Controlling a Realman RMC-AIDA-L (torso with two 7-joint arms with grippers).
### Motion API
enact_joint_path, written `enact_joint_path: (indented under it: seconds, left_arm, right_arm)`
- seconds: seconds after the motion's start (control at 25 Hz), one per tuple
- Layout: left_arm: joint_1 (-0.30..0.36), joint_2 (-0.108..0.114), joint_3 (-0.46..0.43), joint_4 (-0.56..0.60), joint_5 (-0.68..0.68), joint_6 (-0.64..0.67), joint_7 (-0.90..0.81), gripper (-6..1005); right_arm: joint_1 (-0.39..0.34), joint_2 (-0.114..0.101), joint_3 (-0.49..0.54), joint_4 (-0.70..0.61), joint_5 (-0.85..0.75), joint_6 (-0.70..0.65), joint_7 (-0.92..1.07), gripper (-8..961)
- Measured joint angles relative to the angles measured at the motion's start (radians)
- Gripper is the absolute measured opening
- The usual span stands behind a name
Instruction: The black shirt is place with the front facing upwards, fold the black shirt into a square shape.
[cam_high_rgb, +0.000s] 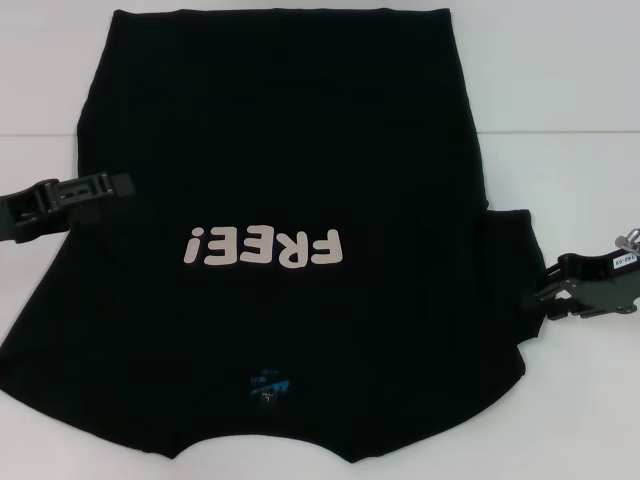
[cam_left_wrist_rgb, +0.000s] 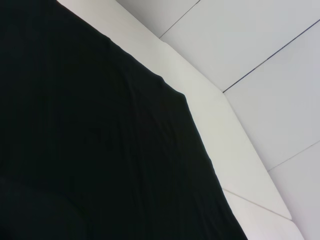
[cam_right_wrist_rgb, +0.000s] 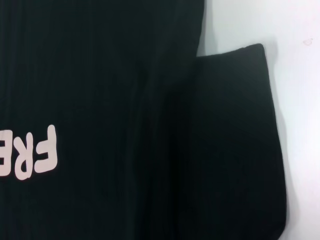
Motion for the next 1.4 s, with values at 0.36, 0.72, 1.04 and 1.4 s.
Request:
enact_joint_path:
  seconds: [0.36, 0.72, 1.04, 1.4]
  left_arm:
    - [-0.001, -0.003, 0.0, -0.005, -0.001, -0.004, 0.0, 929]
    - [-0.002, -0.005, 0.0, -0.008, -0.002, -0.012, 0.0, 927]
    - [0.0, -0.005, 0.0, -0.008, -0.003, -0.012, -0.001, 924]
    - [0.0, -0.005, -0.002, -0.008, -0.012, -0.014, 0.0, 922]
  right_arm:
    - [-0.005, 0.005, -0.003, 0.004, -0.008, 0.005, 0.005, 416]
    - [-0.001, 0.015, -0.008, 0.033, -0.009, 0.067, 0.007, 344]
    - [0.011, 0.025, -0.006, 0.027, -0.005, 0.072, -0.005, 280]
    - [0.002, 0.021, -0.011, 0.02, -0.008, 0.053, -0.011, 122]
